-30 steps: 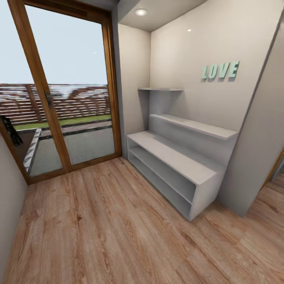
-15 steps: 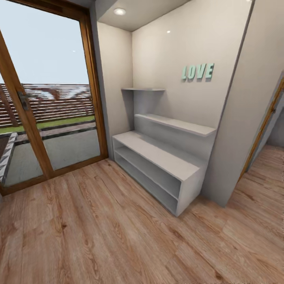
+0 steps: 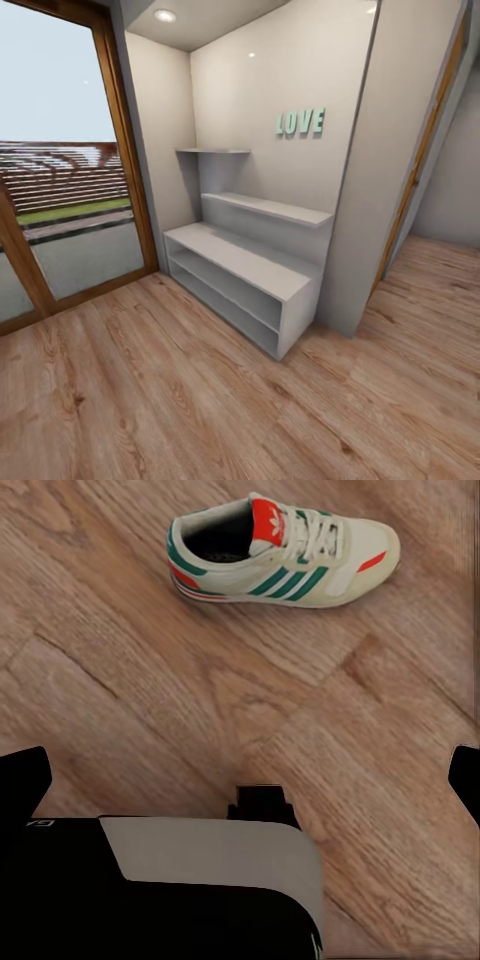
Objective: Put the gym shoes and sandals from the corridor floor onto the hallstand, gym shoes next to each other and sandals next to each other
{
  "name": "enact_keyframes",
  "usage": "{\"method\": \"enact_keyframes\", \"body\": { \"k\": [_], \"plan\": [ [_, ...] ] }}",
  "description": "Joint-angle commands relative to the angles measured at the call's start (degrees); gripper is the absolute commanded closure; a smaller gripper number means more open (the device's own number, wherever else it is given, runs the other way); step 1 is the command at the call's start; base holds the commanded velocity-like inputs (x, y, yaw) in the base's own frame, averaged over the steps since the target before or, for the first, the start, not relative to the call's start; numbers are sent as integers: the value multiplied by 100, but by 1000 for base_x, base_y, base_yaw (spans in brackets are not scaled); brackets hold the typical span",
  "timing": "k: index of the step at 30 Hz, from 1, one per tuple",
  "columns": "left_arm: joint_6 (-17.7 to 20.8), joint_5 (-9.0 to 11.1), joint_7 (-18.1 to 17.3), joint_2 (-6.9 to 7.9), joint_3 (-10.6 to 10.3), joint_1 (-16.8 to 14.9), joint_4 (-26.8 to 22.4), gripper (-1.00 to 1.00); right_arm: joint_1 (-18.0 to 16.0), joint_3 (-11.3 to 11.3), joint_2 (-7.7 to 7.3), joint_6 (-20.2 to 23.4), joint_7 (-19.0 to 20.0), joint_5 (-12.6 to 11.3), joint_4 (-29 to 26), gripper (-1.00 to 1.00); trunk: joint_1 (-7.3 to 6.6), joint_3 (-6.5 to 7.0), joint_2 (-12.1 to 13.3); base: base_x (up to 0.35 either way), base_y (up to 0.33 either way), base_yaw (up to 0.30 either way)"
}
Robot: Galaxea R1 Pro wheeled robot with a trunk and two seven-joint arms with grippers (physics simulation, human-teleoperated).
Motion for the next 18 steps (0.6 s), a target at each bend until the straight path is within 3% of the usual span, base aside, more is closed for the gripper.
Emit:
{"method": "enact_keyframes", "body": {
  "k": [1,11,18],
  "plan": [
    [-17,-8,-4,0,0,-4,2,-100,-3,-6,1,-2,3,-5,-1,-100,0,-6,-3,0,0,-252],
    [-17,-8,-4,0,0,-3,2,-100,-3,-6,0,-2,3,-5,-3,-100,0,-6,-3,9,10,-253],
    [-16,-8,-4,0,0,-2,2,-100,-3,-6,-2,-2,3,-5,-16,-100,0,-6,-3,123,173,-228]
  ]
}}
